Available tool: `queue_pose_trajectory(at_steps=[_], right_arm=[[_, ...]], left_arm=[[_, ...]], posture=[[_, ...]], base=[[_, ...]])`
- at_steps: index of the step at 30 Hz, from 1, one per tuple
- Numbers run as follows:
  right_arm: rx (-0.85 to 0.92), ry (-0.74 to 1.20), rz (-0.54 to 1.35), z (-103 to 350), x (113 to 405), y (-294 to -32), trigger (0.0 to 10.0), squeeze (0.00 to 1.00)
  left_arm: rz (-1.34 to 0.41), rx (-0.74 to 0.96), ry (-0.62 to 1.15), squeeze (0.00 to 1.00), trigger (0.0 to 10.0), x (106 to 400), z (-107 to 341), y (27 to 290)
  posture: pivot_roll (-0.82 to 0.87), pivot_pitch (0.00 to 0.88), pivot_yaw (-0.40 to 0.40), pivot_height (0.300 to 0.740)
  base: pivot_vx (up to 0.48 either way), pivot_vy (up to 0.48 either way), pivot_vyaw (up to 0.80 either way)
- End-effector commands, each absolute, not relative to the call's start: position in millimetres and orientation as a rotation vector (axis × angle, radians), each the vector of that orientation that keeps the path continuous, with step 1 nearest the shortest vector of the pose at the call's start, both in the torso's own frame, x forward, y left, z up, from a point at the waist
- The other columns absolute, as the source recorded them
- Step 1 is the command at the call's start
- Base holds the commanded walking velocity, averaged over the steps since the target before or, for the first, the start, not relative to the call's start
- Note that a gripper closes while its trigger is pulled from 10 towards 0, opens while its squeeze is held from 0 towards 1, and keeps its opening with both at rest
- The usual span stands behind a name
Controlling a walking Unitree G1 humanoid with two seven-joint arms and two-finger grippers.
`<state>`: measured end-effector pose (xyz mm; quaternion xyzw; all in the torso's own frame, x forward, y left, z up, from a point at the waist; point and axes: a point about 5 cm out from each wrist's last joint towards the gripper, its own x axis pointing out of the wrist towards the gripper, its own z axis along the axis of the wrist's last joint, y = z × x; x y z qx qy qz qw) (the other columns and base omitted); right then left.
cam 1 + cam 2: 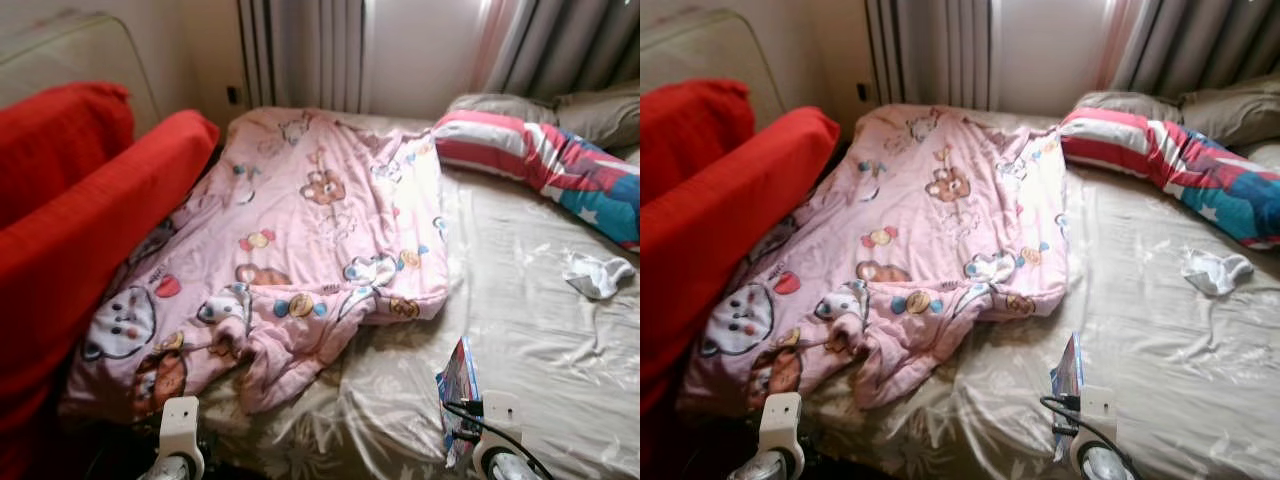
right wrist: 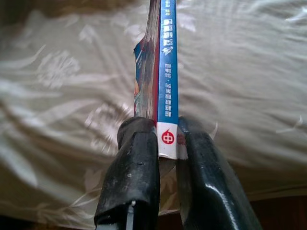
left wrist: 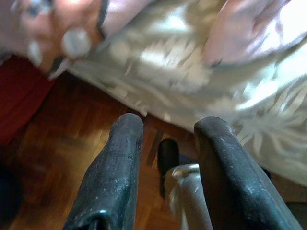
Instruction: Clean up the room
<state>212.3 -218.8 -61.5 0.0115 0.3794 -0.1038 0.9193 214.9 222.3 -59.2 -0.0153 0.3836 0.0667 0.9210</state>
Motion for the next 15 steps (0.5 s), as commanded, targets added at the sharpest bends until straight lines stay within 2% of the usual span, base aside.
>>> queue_pose_trajectory(at_steps=[1,15], right_arm=[[0.03,0.776,-0.222,-61.9,210.6,-220.2,10.0,0.0],[0.036,0.77,-0.221,-61.5,211.8,-218.7,10.0,0.0]], left_arm=[[0.148,-0.037,0.822,0.0,10.0,207.6,-63.5,224.2],[0.139,-0.024,0.813,0.0,10.0,209.7,-62.4,223.3]], posture=[[0.02,0.0,-0.019,0.74],[0.02,0.0,-0.02,0.74]], base=[[-0.349,0.0,0.0],[0.0,0.0,0.0]])
